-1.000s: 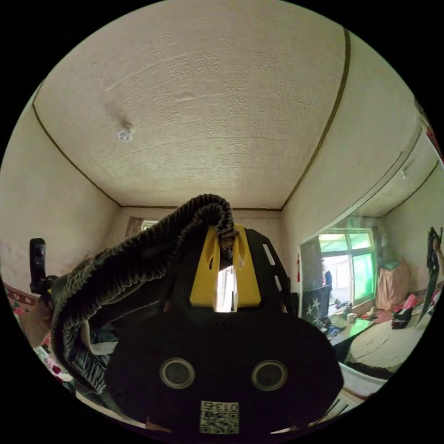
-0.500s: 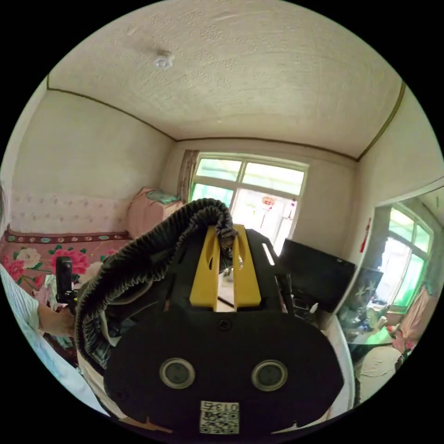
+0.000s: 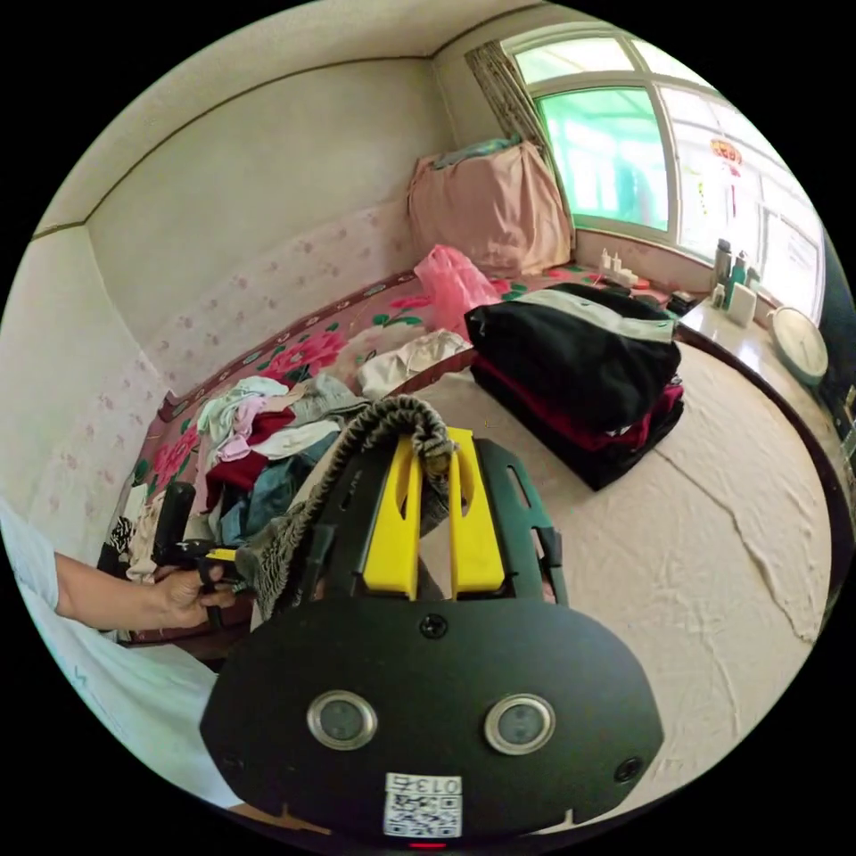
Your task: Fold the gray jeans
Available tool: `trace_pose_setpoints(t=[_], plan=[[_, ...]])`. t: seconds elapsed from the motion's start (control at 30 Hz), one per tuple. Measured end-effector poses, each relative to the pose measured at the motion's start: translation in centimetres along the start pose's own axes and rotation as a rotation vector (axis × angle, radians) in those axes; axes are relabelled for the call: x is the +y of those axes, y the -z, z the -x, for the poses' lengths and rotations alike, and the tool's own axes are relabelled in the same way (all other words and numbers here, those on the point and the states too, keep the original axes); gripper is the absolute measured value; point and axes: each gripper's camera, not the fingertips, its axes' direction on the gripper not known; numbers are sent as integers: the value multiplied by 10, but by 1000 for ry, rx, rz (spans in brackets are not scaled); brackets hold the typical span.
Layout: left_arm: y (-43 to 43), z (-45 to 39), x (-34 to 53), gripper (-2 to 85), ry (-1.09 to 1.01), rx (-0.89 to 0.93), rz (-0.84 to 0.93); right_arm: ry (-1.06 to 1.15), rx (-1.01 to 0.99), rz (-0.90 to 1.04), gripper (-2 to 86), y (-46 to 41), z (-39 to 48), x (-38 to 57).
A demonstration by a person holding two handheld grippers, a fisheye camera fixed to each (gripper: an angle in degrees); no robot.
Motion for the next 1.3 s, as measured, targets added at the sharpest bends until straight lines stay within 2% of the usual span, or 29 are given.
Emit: trace_pose_setpoints(t=[0.07,0.17,0.27,0.33,0.43,0.5,0.57,0.6,0.63,0.77,0.9,1.03,1.07,1.2,1.3], plan=[[15,12,5,41,2,-40,-2,25,-41,20,87,-22,13,-3],[46,16,-3,80,-67,-129,20,53,-122,-26,124,-8,16,-8],[87,7,-25,135,-136,-209,-119,-11,-196,-99,125,32,1,2],[95,-15,-55,183,-223,-267,-180,-26,-138,-118,125,59,-6,22],[50,-51,-92,213,-379,-316,-104,-127,67,-83,126,94,-22,77],[5,-60,-109,192,-416,-312,-7,-210,194,1,126,108,-33,117],[-38,-52,-124,108,-384,-293,119,-317,296,145,126,121,-42,167],[-59,-43,-132,24,-380,-243,198,-327,314,181,126,123,-43,177],[-71,-34,-139,18,-342,-188,245,-341,363,248,127,125,-42,194],[-76,-45,-151,19,-432,-136,290,-290,391,420,129,109,-33,219],[-91,-101,-131,123,-769,-32,466,-217,397,523,125,79,-30,215],[-137,-129,-97,138,-1064,-231,596,-248,371,538,87,63,-43,208],[-142,-130,-96,138,-1078,-249,596,-256,363,551,54,61,-45,206],[-179,-137,-93,90,-1159,-425,674,-216,375,627,24,57,-38,193],[-171,-152,-105,61,-1190,-436,704,-179,441,601,17,77,-24,177]])
